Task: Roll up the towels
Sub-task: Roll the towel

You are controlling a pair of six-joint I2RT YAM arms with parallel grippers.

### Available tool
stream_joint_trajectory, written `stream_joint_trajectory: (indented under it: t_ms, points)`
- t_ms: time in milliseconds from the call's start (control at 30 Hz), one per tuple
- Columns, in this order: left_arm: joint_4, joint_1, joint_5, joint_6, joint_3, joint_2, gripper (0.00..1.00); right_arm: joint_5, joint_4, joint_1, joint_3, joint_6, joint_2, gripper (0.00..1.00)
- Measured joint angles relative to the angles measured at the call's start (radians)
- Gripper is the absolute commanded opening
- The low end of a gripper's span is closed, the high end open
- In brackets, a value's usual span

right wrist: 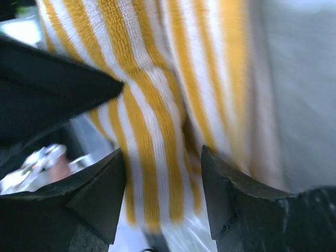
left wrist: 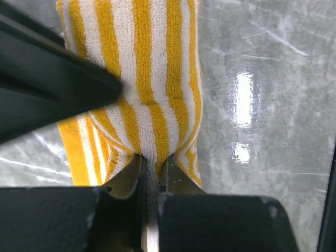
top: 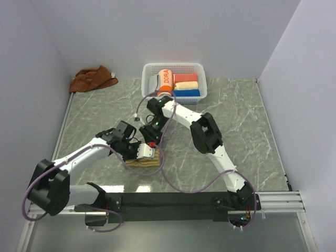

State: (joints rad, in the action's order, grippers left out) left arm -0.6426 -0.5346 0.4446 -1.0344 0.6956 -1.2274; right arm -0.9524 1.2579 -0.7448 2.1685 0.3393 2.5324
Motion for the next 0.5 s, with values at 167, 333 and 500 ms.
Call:
stream_joint_trajectory:
  t_ms: [167, 333, 500]
  points:
    - [-0.111, 0.063, 0.083, -0.019, 0.108, -0.121, 0.01, 0.129, -0.121, 0.097, -0.079, -0.014, -0.156, 0.64]
    - [-0.271, 0.178, 0.215, -0.031, 0.28, -0.332, 0.01, 0.215, -0.318, 0.266, -0.365, -0.06, -0.443, 0.64]
    - [-0.475, 0.27, 0.327, -0.01, 0.507, -0.602, 0.02, 0.289, -0.489, 0.315, -0.614, -0.084, -0.699, 0.64]
